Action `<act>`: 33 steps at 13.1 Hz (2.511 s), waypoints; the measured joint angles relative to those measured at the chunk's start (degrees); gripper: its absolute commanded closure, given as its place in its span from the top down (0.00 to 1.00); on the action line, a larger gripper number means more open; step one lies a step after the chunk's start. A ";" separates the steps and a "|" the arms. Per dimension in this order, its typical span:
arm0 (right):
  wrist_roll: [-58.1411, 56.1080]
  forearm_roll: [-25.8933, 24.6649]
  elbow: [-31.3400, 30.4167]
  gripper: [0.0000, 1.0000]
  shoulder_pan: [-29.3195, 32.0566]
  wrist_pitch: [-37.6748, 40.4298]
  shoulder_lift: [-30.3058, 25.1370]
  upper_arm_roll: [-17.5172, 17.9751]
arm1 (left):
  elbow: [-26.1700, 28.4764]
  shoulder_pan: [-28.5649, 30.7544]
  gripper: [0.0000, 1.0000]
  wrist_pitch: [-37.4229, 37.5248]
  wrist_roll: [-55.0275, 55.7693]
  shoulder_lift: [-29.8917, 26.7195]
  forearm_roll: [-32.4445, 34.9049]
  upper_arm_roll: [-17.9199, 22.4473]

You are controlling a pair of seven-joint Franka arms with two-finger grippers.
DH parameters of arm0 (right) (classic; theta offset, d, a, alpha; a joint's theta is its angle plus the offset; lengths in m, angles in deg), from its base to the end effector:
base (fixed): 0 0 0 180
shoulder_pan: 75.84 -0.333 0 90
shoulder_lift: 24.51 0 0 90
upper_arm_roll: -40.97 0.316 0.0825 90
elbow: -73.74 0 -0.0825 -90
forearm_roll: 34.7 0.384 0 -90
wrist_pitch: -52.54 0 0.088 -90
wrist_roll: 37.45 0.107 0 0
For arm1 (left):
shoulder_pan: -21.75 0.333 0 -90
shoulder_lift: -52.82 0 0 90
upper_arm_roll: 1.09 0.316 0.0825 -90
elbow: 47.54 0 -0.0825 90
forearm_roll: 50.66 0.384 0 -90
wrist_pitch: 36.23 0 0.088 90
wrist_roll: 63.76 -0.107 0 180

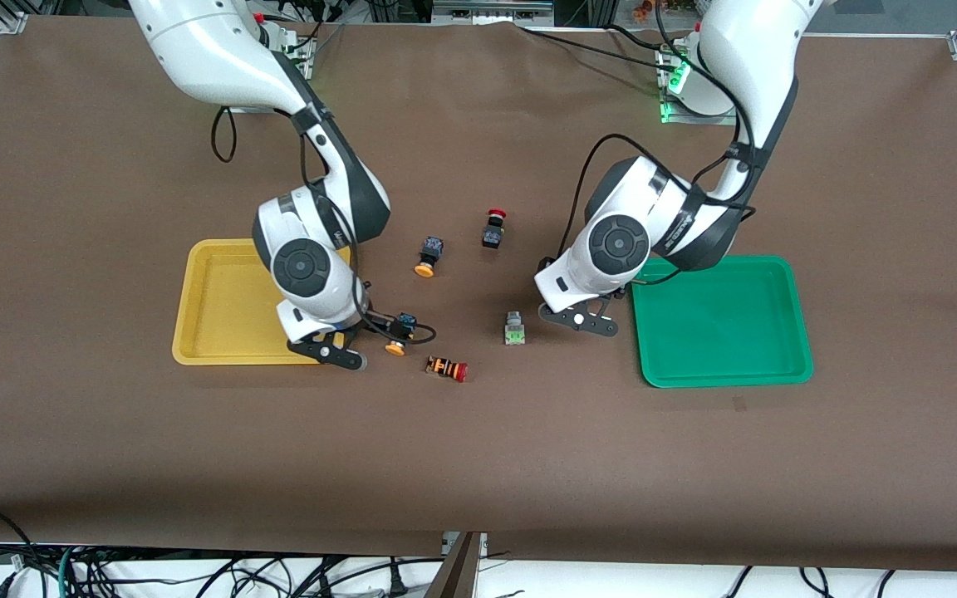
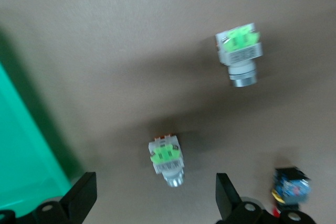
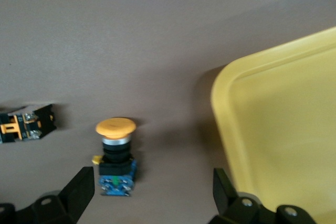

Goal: Place green and yellow buttons in trays
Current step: 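Grasp a yellow button with the right gripper while the left gripper grasps a green button, then place the yellow button in the yellow tray while the left gripper places green, then grasp the second yellow button with the right gripper while the left grasps green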

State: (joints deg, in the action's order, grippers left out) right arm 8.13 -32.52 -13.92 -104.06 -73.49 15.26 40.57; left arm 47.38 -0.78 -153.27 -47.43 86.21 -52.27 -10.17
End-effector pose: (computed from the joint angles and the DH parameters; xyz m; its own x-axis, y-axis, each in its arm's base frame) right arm 0.6234 0.3313 0.2461 0.9451 -0.3249 -0.0356 -0.3252 -0.9457 -0.0004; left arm 0.5678 -0.3387 0.2602 0.9491 -0.2319 -0.2132 -0.2262 -0.9727 0.0510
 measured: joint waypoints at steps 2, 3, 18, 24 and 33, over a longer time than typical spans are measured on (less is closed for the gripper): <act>3.49 0.00 0.00 1.00 -0.05 -3.31 1.90 1.07 | 6.89 0.09 1.00 -9.64 2.38 -0.10 -0.02 -0.56; 4.20 0.00 -0.01 1.00 -0.08 -4.54 2.78 1.34 | 9.50 -0.01 1.00 -13.51 4.20 -0.08 -0.02 -1.18; -21.86 -0.06 -0.11 0.00 10.07 13.38 -4.07 0.17 | -2.71 2.62 0.04 14.01 -2.68 -3.31 6.94 -0.30; -39.90 -0.08 -17.12 0.75 15.37 6.16 -8.09 -6.19 | -2.17 15.30 1.00 6.90 -27.17 3.94 9.27 0.37; -15.91 2.28 -16.06 1.00 12.63 5.58 -11.99 7.80 | -7.95 8.46 1.00 0.61 -6.45 3.16 7.32 -9.65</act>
State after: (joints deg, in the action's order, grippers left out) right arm -7.79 -30.24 -29.98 -91.42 -67.91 3.28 48.37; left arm 39.43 7.68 -152.66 -53.88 89.37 -44.95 -19.82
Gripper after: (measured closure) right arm 0.000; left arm 0.000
